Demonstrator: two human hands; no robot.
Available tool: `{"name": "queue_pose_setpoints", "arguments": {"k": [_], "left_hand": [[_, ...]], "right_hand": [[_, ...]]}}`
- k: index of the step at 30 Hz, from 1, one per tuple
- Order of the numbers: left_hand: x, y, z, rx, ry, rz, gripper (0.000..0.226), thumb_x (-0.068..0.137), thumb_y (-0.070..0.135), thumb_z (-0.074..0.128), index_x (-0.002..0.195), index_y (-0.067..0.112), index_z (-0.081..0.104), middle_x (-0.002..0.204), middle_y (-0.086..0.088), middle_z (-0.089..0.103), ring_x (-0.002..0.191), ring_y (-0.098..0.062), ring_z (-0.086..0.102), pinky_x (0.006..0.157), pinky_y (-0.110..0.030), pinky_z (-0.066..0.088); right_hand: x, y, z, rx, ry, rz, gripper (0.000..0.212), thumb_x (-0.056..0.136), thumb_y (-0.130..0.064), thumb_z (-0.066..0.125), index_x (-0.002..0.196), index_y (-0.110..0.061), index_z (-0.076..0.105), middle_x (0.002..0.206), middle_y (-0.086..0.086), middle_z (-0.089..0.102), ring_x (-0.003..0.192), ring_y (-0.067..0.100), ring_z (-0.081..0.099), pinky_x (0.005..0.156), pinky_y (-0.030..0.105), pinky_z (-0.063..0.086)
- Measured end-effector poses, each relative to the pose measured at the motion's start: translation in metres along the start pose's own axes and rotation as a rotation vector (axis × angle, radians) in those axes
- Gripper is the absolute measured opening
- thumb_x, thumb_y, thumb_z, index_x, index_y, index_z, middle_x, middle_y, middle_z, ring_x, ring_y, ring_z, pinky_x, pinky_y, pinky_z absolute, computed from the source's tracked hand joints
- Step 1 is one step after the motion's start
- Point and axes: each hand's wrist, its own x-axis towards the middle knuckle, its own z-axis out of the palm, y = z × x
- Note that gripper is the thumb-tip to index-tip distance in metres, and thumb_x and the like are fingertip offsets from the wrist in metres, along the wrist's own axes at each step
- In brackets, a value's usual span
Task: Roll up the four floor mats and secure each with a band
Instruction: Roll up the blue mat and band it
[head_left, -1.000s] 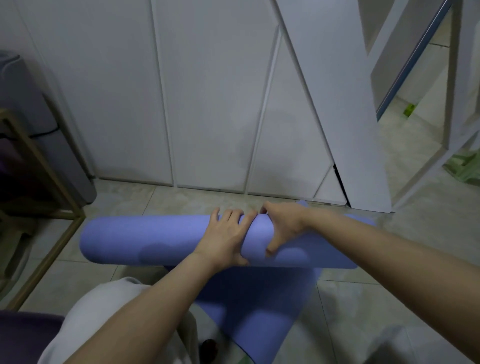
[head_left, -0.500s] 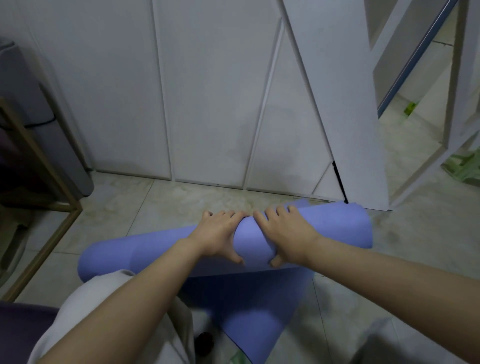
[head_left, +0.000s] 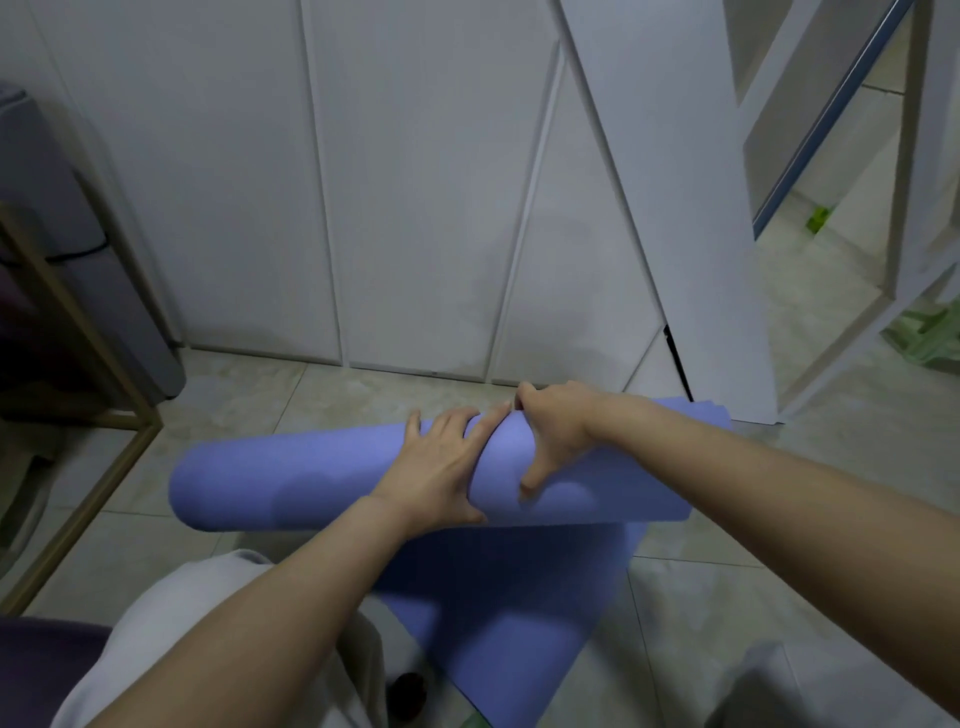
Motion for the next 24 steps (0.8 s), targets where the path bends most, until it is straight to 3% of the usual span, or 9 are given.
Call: {"name": "queue_pose_setpoints", "arguments": {"k": [3,5,10,15,18,20,24], "left_hand": [[0.003,0.001,0.002,-0.019,0.010,0.053,0.104,0.067,0.053,0.069,0.149,0.030,0.008,0.139,0.003,0.036,0.127,-0.019,0.037,0.106,-0.044,0.023],[0.006,0.000,0.005,-0.030,0.022,0.068,0.101,0.065,0.051,0.069,0.148,0.031,0.014,0.133,0.004,0.041,0.121,-0.020,0.042,0.100,-0.040,0.030],[0.012,-0.005,0.004,-0.052,-0.050,0.071,0.100,0.063,0.050,0.072,0.146,0.031,0.019,0.128,0.006,0.046,0.116,-0.019,0.047,0.093,-0.038,0.036],[0.012,-0.008,0.007,-0.123,-0.135,0.066,0.105,0.056,0.059,0.074,0.141,0.036,0.017,0.129,0.009,0.050,0.115,-0.017,0.050,0.092,-0.039,0.033],[0.011,-0.008,0.006,-0.164,-0.182,0.062,0.104,0.059,0.055,0.077,0.142,0.034,0.018,0.133,0.009,0.048,0.120,-0.015,0.047,0.096,-0.041,0.034],[0.011,-0.009,0.007,-0.224,-0.201,0.035,0.104,0.061,0.052,0.078,0.143,0.034,0.017,0.136,0.008,0.044,0.123,-0.015,0.043,0.099,-0.043,0.033],[0.004,-0.010,0.008,-0.220,-0.209,-0.023,0.108,0.067,0.049,0.075,0.149,0.031,0.006,0.144,0.004,0.032,0.131,-0.018,0.033,0.106,-0.050,0.027]], "right_hand": [[0.000,0.005,0.001,0.021,-0.057,-0.013,0.092,0.055,-0.063,0.079,0.124,-0.018,0.039,0.115,-0.001,0.058,0.097,0.024,0.057,0.083,0.036,0.050],[-0.004,0.006,0.005,-0.003,-0.030,-0.041,0.086,0.059,-0.061,0.076,0.124,-0.018,0.040,0.116,-0.001,0.059,0.096,0.022,0.056,0.080,0.033,0.047],[-0.020,-0.003,0.041,-0.356,0.263,-0.109,0.084,0.068,-0.054,0.072,0.130,-0.011,0.034,0.119,0.007,0.049,0.103,0.027,0.051,0.081,0.036,0.036],[-0.031,-0.012,0.065,-0.549,0.365,-0.023,0.100,0.073,-0.046,0.071,0.144,-0.004,0.014,0.130,0.020,0.035,0.117,0.036,0.041,0.105,0.053,0.025],[-0.025,-0.008,0.067,-0.531,0.382,-0.061,0.090,0.062,-0.049,0.075,0.131,-0.005,0.035,0.110,0.013,0.051,0.096,0.030,0.050,0.091,0.045,0.037],[-0.023,-0.007,0.059,-0.481,0.404,-0.081,0.079,0.054,-0.049,0.077,0.114,-0.009,0.045,0.097,0.008,0.054,0.082,0.025,0.049,0.076,0.038,0.036],[-0.013,-0.010,0.043,-0.394,0.342,-0.123,0.067,0.066,-0.043,0.075,0.112,-0.012,0.037,0.102,0.005,0.052,0.081,0.024,0.044,0.072,0.034,0.026]]}}
